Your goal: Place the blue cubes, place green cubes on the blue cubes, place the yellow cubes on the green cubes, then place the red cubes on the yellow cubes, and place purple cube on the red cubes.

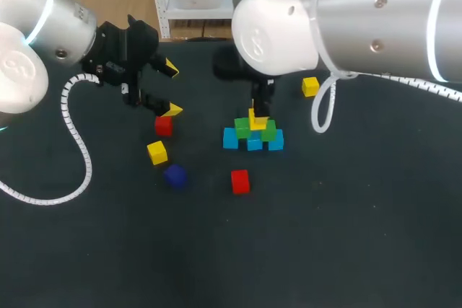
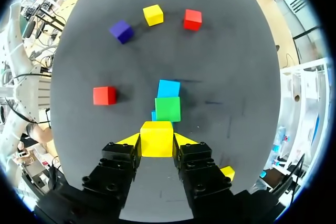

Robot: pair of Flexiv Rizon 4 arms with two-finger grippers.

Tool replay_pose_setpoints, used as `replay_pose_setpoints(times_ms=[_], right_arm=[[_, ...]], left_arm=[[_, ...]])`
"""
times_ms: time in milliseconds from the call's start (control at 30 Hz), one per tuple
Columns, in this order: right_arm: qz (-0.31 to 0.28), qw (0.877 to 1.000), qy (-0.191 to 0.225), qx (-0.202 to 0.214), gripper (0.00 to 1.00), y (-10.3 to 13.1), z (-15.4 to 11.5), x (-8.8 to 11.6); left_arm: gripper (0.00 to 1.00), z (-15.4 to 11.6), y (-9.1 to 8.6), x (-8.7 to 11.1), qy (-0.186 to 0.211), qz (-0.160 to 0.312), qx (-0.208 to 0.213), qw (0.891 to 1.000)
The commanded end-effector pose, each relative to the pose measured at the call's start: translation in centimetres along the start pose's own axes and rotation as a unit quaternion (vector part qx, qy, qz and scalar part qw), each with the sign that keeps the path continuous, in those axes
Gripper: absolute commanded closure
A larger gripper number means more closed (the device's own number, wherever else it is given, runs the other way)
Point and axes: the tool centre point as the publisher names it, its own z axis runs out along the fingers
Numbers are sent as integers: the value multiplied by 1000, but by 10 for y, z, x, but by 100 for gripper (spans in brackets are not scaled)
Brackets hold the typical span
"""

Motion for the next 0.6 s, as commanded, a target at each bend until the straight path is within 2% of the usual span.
replay_pose_setpoints(times_ms=[33, 600], right_arm=[[0, 1000, 0, -1, 100, -2, 0, -2], [5, 1000, -3, 0, 100, -7, 2, -1]], left_arm=[[0, 0, -1, 2, -3, 2, -1, 1000], [0, 0, -1, 2, -3, 2, -1, 1000]])
